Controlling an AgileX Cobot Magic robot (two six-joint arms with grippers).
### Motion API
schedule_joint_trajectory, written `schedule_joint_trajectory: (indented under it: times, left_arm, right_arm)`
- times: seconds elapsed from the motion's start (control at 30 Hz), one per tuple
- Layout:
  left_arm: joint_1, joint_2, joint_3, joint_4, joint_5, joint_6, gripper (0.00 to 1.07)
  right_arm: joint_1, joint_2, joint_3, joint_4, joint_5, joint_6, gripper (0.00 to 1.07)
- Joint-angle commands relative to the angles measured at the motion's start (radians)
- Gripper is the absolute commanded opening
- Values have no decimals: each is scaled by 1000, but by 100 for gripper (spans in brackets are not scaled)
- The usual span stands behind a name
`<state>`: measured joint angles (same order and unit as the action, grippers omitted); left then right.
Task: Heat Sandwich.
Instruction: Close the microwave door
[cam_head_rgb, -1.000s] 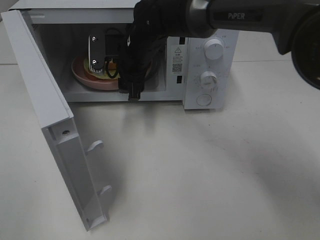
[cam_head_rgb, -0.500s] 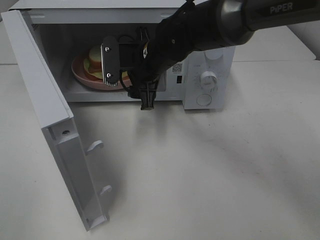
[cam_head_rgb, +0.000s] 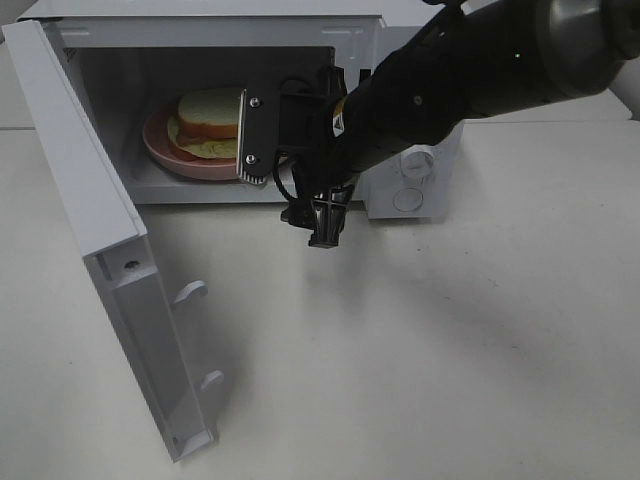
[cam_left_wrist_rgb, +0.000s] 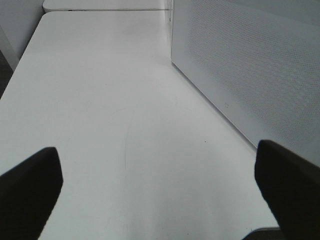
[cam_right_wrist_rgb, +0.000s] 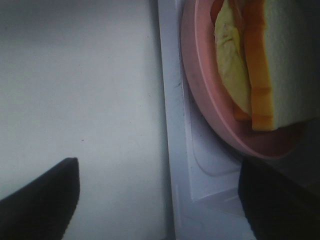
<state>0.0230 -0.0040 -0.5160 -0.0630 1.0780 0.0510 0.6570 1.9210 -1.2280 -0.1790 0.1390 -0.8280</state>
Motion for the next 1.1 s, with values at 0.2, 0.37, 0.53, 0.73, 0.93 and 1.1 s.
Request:
schedule_joint_trajectory:
  times: [0.2, 0.37, 0.53, 0.73, 0.93, 1.1]
  left_arm:
    - [3, -19, 0, 3, -10, -4, 100]
    - [3, -19, 0, 3, -10, -4, 100]
    - [3, -19, 0, 3, -10, -4, 100]
    - [3, -19, 0, 3, -10, -4, 100]
    - [3, -19, 0, 3, -10, -4, 100]
    - [3, -19, 0, 3, -10, -4, 100]
  right_arm:
    - [-1, -115, 109, 3, -4, 21, 84]
    - [-1, -193, 178, 6, 21, 66, 82]
    - [-1, -294, 258, 5, 67, 163, 80]
    - [-1, -399, 342, 3, 116, 276, 78]
    - [-1, -527, 438, 3, 191, 488, 76]
    - [-1, -584, 474, 3, 232, 565, 76]
